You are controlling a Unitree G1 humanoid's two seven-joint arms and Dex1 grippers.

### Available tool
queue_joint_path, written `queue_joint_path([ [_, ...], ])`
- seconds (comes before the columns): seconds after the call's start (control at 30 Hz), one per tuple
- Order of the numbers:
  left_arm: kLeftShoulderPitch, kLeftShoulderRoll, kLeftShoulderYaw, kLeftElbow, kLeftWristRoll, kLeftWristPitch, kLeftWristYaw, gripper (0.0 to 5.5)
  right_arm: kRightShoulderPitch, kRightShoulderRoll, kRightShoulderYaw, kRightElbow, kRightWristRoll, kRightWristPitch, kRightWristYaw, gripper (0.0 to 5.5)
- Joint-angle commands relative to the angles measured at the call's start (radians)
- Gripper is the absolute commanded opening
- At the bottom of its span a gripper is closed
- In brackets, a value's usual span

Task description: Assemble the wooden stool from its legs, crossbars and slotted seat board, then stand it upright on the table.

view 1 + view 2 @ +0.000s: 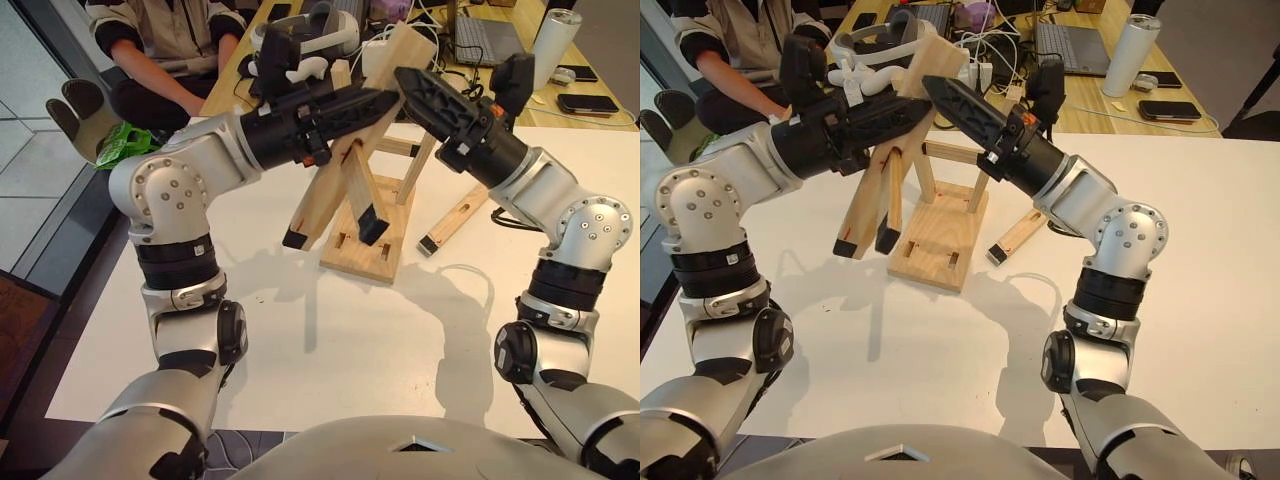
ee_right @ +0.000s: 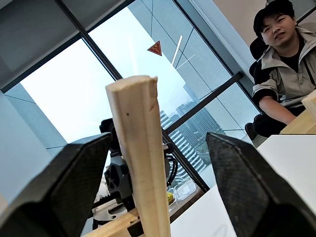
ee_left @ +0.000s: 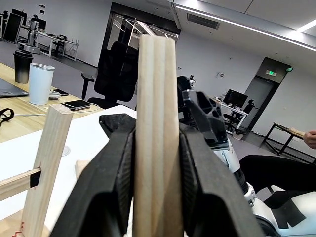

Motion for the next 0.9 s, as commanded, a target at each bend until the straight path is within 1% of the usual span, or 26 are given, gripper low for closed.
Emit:
queue_joint_path([
  [0.03,0.005,-0.001,-0.022,-0.043,-0.05,0.023,0.023,1.04,-0.024,-0.036,0.004,0.009,0.04,0.005,0.009,3.56],
  [0.2,0.023,0.007,-0.035,-0.055,-0.083,0.023,0.046,1.04,-0.028,-0.054,-0.002,0.014,0.101,0.003,0.014,2.77],
  [0.23,0.022,0.008,-0.037,-0.055,-0.09,0.024,0.049,1.04,-0.026,-0.057,-0.001,0.016,0.109,0.002,0.016,2.49],
  [0.3,0.018,0.011,-0.046,-0.051,-0.1,0.025,0.05,1.04,-0.022,-0.063,0.002,0.016,0.125,0.0,0.026,2.25],
  [0.37,0.011,0.016,-0.053,-0.044,-0.107,0.026,0.046,1.04,-0.014,-0.072,0.012,0.009,0.137,0.005,0.042,1.84],
  [0.5,-0.008,0.028,-0.06,-0.023,-0.125,0.034,0.039,1.04,0.002,-0.101,0.037,-0.008,0.147,0.02,0.085,1.25],
  [0.73,-0.033,0.038,-0.056,-0.003,-0.16,0.027,0.029,1.04,0.016,-0.162,0.071,-0.007,0.139,0.032,0.165,1.12],
  [0.77,-0.035,0.038,-0.054,0.001,-0.165,0.026,0.027,1.41,0.018,-0.167,0.073,-0.006,0.136,0.03,0.171,1.11],
  [0.83,-0.037,0.041,-0.05,0.007,-0.172,0.024,0.026,1.59,0.02,-0.174,0.077,-0.002,0.129,0.023,0.177,1.07],
  [0.87,-0.038,0.042,-0.049,0.01,-0.174,0.023,0.026,1.84,0.021,-0.176,0.079,0.001,0.123,0.017,0.176,1.03],
  [0.9,-0.037,0.047,-0.049,0.012,-0.172,0.022,0.028,1.88,0.023,-0.176,0.083,0.003,0.112,0.008,0.176,1.03],
])
